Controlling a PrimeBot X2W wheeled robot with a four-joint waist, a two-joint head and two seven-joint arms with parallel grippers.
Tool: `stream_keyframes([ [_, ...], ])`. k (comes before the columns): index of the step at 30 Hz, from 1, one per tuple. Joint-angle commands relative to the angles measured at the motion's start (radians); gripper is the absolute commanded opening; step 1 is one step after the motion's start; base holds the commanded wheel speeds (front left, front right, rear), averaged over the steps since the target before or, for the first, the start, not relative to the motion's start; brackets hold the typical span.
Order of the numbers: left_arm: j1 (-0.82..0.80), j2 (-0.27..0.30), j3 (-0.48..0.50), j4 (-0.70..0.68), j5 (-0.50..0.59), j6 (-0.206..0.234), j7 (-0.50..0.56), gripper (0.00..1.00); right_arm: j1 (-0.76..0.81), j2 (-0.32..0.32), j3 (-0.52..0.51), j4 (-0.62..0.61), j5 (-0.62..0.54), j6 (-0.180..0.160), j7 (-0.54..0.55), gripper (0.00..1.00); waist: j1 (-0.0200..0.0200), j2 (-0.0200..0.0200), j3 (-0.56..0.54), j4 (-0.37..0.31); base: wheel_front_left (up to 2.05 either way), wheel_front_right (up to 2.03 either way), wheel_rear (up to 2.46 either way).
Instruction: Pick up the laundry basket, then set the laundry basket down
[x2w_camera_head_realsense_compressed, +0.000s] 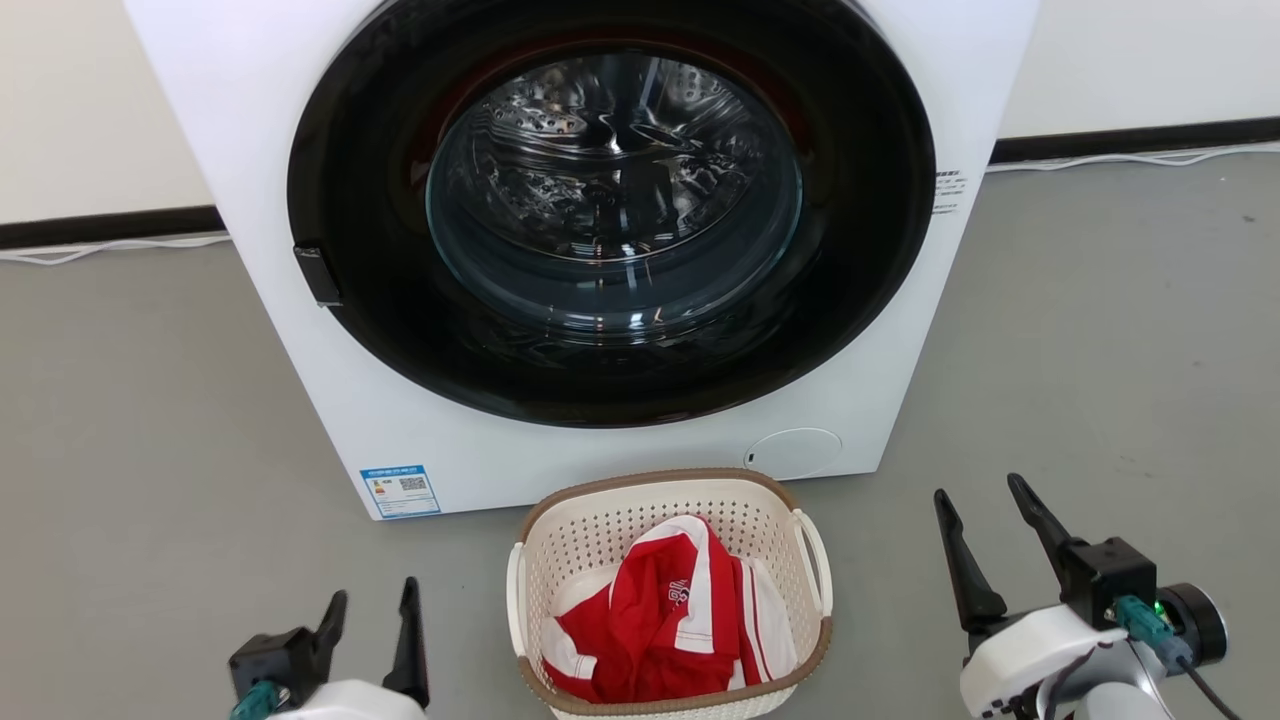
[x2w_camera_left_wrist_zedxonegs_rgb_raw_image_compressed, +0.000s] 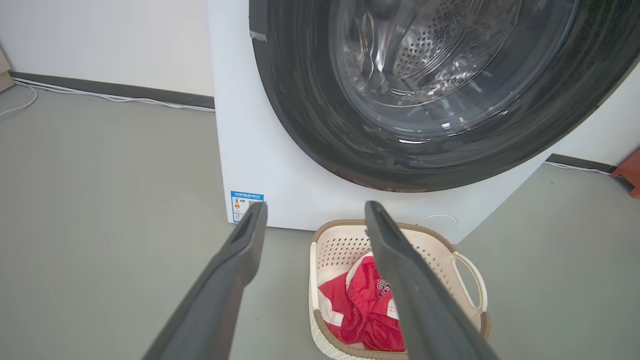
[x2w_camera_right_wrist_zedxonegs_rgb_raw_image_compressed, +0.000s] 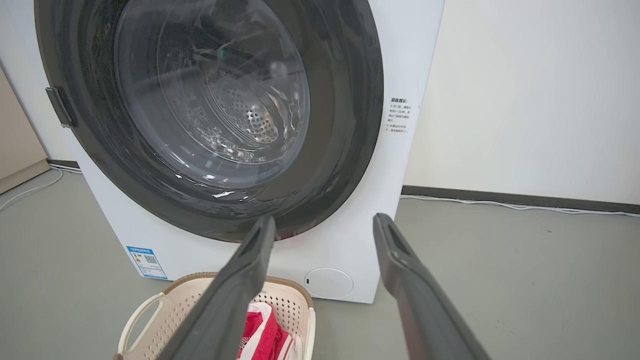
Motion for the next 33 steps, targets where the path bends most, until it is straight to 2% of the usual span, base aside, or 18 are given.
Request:
stream_keyframes([
  [1,-0.001,0.011,0.044,-0.047,0.017,-0.004,-0.006,1.00,0.001,0.001,0.019,-0.042,-0.015,0.006,-0.014,1.00,0.0000,-0.0001,-0.005,-0.005,0.00,0.00,0.00],
  [13,0.097,-0.005,0.099,-0.144,0.031,0.000,-0.006,1.00,0.089,0.010,-0.015,-0.117,-0.024,0.006,-0.014,1.00,0.0000,-0.0001,-0.030,-0.008,0.00,0.00,0.00],
  [27,0.128,-0.017,0.138,-0.199,0.043,0.020,-0.006,1.00,0.126,0.022,-0.039,-0.142,-0.034,0.006,-0.014,1.00,0.0000,-0.0001,-0.046,-0.007,0.00,0.00,0.00],
  [28,0.148,-0.020,0.109,-0.175,0.036,0.013,0.000,0.00,0.135,0.026,-0.062,-0.115,-0.021,0.000,0.000,0.00,0.0000,-0.0001,-0.046,-0.007,0.00,0.00,0.00],
  [33,0.148,-0.024,0.115,-0.145,0.026,0.014,0.007,0.00,0.140,0.032,-0.066,-0.082,-0.005,-0.001,0.007,0.00,0.0000,-0.0001,-0.047,-0.006,0.00,0.00,0.00],
])
